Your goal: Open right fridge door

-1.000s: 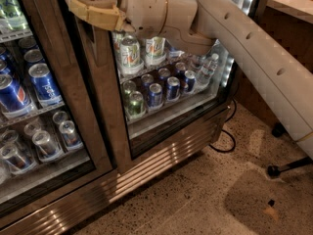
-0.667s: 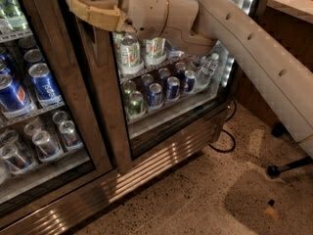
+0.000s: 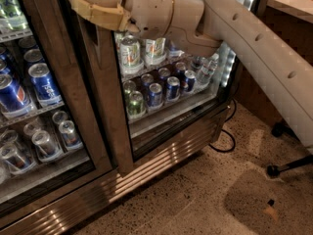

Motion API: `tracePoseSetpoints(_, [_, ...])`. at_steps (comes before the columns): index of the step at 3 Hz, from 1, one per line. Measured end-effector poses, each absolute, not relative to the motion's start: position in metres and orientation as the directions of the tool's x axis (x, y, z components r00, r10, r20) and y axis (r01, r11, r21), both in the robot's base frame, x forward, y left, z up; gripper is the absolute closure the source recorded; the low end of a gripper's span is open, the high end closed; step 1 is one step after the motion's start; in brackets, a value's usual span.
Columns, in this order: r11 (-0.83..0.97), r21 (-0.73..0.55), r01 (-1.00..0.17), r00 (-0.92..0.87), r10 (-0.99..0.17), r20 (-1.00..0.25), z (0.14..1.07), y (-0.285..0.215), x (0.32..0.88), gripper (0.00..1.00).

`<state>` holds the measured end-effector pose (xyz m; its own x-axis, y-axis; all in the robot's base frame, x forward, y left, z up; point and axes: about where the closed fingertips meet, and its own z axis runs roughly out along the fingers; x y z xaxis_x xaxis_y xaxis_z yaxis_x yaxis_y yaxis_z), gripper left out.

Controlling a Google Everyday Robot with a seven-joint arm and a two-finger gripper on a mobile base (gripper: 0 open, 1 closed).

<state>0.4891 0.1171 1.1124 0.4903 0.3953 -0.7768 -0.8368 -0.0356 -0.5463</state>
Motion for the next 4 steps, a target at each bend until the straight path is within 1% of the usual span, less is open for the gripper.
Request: tracePoseSetpoints(4, [-0.039,-0.526,-0.849,0.473,0.385,-0.792,1.1141,0.1097,0.4812,1.00])
